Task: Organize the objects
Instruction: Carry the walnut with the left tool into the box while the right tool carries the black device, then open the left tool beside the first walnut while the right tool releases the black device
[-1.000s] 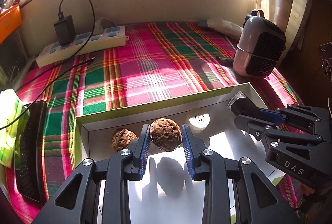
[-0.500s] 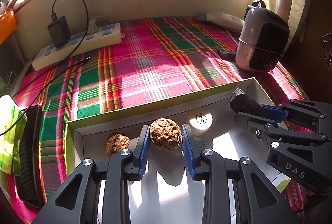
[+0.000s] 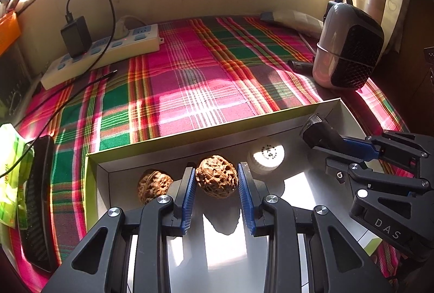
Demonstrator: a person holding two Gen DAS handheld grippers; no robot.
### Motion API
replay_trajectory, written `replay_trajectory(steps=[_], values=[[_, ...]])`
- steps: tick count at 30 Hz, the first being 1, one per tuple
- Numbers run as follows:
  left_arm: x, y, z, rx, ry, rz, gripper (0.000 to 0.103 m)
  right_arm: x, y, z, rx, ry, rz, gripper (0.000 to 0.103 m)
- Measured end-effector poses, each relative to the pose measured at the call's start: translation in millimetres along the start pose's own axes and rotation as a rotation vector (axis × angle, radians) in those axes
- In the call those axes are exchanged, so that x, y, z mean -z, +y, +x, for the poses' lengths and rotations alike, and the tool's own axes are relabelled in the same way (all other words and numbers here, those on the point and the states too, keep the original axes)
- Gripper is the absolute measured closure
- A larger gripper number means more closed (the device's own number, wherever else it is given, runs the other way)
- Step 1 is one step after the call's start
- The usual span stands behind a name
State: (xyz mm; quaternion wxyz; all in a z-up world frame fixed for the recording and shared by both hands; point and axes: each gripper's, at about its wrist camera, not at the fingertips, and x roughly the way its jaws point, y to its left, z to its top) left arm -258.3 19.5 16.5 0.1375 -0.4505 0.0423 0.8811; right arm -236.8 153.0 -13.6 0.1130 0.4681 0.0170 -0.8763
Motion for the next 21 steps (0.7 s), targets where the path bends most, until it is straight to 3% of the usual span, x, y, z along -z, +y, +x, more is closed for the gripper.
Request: replay_trajectory(steps=[21], values=[[1.0, 0.4, 1.4, -0.006, 0.008, -0.002, 0.073, 0.6, 1.1, 1.8, 0.009, 0.0, 0.002, 0.077]])
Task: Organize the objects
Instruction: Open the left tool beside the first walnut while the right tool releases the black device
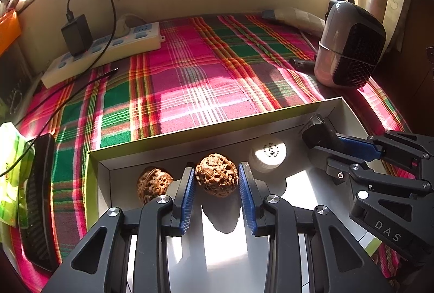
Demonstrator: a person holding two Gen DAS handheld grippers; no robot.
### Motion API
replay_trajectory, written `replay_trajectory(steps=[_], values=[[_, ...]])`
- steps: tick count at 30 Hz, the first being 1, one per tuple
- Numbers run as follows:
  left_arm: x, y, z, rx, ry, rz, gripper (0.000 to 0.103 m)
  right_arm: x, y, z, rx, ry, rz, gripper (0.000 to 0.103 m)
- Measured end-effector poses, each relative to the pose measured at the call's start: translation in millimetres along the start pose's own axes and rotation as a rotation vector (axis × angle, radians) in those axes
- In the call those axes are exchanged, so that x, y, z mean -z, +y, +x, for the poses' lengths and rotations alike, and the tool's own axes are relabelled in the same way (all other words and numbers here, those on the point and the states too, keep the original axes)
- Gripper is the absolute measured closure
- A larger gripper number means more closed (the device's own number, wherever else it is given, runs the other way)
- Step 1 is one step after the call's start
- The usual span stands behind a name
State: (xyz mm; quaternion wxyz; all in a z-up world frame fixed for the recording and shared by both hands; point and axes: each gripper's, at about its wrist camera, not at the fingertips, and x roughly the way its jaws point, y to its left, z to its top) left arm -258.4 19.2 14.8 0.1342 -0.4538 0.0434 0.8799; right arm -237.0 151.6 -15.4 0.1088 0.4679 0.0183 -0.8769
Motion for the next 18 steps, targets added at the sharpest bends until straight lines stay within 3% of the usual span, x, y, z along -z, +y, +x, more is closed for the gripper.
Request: replay_trajectory(steps=[6, 18], values=[[2.0, 2.9, -2.3, -0.004, 0.001, -0.012, 0.071, -0.4, 0.2, -4.7, 0.005, -0.017, -0.002, 0.063], [9.0, 5.5, -19.1, 0.001, -0.031, -0.04, 0.069, 4.1, 3.2, -16.9, 0.008, -0.033, 0.014, 0.062]])
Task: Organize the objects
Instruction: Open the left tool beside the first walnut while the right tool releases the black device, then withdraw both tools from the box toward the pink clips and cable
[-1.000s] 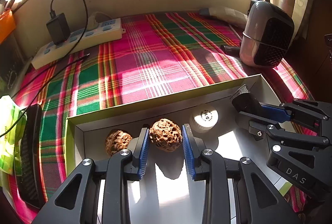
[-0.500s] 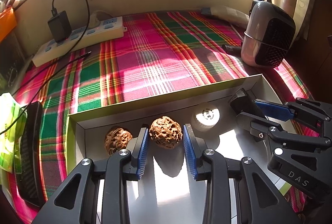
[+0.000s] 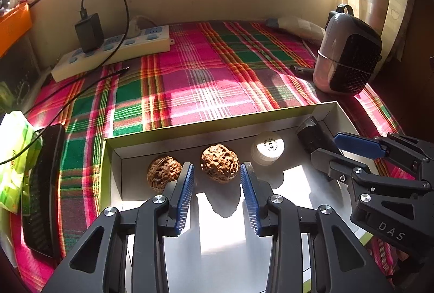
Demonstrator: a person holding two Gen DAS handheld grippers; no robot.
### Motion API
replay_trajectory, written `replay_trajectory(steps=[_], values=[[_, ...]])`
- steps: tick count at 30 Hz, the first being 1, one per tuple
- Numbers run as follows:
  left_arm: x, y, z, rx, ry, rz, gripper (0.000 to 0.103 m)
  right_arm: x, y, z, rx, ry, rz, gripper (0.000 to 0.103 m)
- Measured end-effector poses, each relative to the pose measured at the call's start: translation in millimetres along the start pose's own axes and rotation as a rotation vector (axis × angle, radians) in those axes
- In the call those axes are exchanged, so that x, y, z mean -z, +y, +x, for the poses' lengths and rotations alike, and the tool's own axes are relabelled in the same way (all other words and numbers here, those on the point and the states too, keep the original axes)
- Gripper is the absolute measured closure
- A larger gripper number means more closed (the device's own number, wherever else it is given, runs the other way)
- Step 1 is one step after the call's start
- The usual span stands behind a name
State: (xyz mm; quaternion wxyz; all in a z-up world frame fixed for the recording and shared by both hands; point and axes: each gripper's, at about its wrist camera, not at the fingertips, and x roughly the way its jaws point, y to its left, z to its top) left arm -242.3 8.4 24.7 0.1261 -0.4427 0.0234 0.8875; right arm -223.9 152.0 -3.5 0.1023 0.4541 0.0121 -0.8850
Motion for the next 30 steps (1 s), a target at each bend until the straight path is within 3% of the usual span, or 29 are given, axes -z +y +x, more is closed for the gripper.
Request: replay_trajectory(steps=[10, 30], values=[[13.1, -3.2, -32.0, -0.013, -0.045, -0.009, 0.069, 13.0, 6.1, -26.1, -0.001, -0.043, 0.007, 0.062], [70.8, -3.4, -87.7, -0.038, -0.093, -0.059, 0.069, 54.2, 26.7, -77.7, -0.016, -0.119, 0.016, 0.062]])
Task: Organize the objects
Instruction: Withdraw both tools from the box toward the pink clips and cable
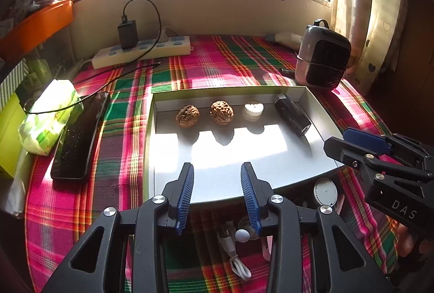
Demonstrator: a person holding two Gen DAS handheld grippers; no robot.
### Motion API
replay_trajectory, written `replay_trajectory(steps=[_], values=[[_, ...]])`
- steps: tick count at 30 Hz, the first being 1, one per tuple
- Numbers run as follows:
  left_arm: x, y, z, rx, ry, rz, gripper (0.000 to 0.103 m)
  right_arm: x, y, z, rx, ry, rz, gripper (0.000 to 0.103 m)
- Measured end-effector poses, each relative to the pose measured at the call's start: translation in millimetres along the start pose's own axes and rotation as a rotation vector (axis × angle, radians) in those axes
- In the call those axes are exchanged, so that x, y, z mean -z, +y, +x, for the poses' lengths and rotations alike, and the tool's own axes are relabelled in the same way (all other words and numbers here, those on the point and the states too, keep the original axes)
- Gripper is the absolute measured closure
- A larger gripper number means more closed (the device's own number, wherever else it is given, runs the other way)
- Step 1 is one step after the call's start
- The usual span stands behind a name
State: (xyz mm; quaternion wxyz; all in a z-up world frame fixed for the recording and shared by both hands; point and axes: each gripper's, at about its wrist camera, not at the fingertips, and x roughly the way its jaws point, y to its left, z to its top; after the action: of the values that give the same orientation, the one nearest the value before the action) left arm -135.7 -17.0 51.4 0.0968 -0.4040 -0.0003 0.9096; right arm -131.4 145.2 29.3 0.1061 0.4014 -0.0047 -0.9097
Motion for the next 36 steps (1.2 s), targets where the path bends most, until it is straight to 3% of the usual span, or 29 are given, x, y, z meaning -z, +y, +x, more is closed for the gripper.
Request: replay_trajectory(steps=[12, 15, 17, 27, 36], values=[[32.9, 13.1, -25.7, 0.042, -0.027, -0.046, 0.068, 35.6, -8.2, -22.1, 0.01, -0.011, 0.055, 0.062], [44.4, 15.4, -26.7, 0.059, -0.011, -0.049, 0.066, 44.4, -11.7, -26.9, 0.016, -0.01, 0.076, 0.058], [51.3, 17.1, -27.0, 0.074, -0.003, -0.047, 0.065, 49.2, -13.3, -28.9, 0.025, -0.007, 0.085, 0.05], [66.5, 19.4, -21.5, 0.132, 0.024, -0.057, 0.065, 72.8, -18.7, -28.3, 0.054, 0.029, 0.12, 0.049], [65.6, 6.6, -5.9, 0.102, 0.057, -0.019, 0.065, 72.1, -22.6, -22.7, 0.031, 0.03, 0.12, 0.049]])
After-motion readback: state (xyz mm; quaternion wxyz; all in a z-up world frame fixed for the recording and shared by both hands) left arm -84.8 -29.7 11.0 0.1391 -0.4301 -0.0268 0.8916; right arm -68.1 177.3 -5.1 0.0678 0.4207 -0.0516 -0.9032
